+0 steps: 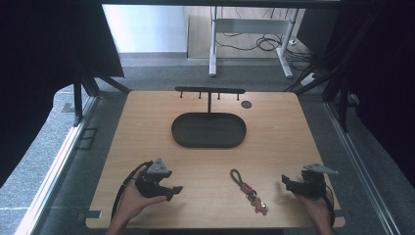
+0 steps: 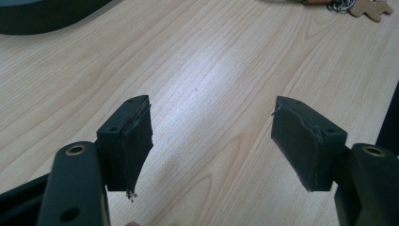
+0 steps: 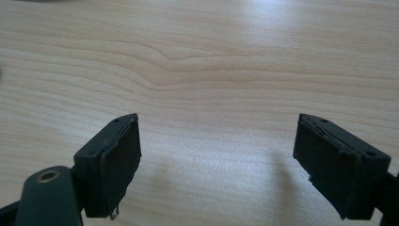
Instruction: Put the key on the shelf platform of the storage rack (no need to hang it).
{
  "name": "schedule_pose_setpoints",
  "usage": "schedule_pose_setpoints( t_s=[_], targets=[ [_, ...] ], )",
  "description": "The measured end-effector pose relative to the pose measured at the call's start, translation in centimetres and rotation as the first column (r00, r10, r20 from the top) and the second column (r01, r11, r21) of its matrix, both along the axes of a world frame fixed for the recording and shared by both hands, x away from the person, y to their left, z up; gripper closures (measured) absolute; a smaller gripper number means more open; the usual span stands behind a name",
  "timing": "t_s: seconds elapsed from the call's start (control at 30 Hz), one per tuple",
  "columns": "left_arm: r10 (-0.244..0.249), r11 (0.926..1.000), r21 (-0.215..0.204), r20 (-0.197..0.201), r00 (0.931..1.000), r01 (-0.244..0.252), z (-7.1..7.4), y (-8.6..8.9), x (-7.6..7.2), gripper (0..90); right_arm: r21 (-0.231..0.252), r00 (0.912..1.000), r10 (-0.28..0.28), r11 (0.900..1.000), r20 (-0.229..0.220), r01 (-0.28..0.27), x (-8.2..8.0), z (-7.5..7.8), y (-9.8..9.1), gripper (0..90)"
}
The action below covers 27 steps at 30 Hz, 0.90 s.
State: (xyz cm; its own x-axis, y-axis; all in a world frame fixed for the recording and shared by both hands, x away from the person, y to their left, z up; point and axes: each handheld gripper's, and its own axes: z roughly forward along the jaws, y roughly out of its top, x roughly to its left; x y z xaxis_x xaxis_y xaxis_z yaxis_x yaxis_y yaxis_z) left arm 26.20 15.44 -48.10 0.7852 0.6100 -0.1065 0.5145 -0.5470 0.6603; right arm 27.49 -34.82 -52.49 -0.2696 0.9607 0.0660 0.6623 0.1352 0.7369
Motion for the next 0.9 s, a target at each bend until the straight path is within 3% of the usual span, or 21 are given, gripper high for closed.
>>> schedule_pose_setpoints(
  t_s=[0.13, 0.33, 0.9],
  targets=[
    [-0.003, 1.0000, -0.001, 0.008, 1.0000, 0.003, 0.18, -0.04, -0.19, 30.2, 0.018, 0.9995, 0.031, 0.9993, 0.004, -0.032, -0.45, 0.31, -0.19, 20.2],
    [0.000, 1.0000, -0.003, 0.010, 1.0000, 0.000, 0.25, 0.09, -0.15, 30.2, -0.005, 0.9984, 0.049, 0.9988, 0.029, -0.048, -0.80, 0.84, -0.21, 22.4],
    [0.005, 0.9999, 0.012, 0.008, 1.0000, -0.005, 0.12, 0.04, -0.12, 30.2, -0.017, 0.9944, 0.102, 0.9946, -0.024, -0.103, -0.86, 0.34, -0.08, 33.7]
  ],
)
